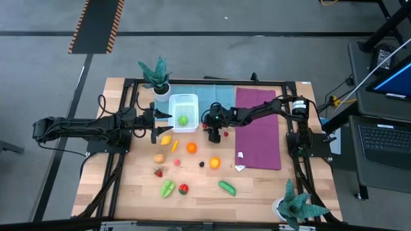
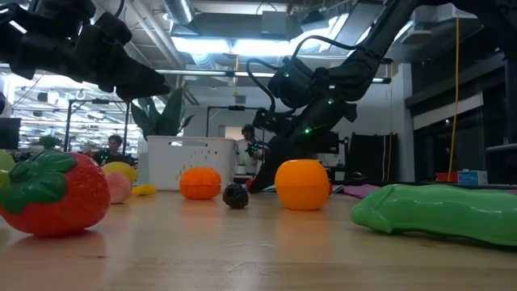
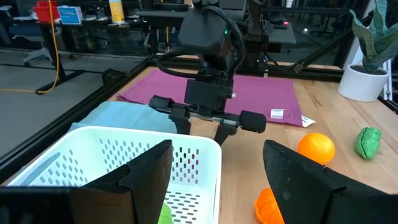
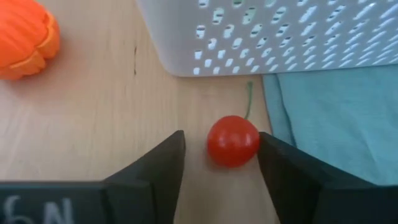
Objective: Pick and placing Produce into tupperware
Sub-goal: Put the red cherry into the white basket
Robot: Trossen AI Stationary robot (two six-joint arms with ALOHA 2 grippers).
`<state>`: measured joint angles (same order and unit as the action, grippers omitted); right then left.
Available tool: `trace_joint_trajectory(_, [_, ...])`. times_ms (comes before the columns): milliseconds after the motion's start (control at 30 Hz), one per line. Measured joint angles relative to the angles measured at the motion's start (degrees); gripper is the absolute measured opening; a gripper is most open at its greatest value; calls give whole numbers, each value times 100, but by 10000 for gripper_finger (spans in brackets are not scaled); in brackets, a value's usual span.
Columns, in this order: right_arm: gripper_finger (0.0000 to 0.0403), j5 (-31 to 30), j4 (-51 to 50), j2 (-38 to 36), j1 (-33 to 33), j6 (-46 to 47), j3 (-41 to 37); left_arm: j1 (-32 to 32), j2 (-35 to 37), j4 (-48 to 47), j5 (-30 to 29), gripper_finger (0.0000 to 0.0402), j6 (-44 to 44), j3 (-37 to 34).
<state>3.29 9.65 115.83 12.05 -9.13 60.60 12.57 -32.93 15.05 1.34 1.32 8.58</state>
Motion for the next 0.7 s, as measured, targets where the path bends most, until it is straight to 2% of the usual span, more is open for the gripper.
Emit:
trace_joint_trajectory(333, [121,7,-3,0,-3,4,-2,0,0,0,0,244,0,-1])
trace_joint_trajectory(700, [117,-22,-2,0,2,153,-2,-2,0,0,0,244,0,-1])
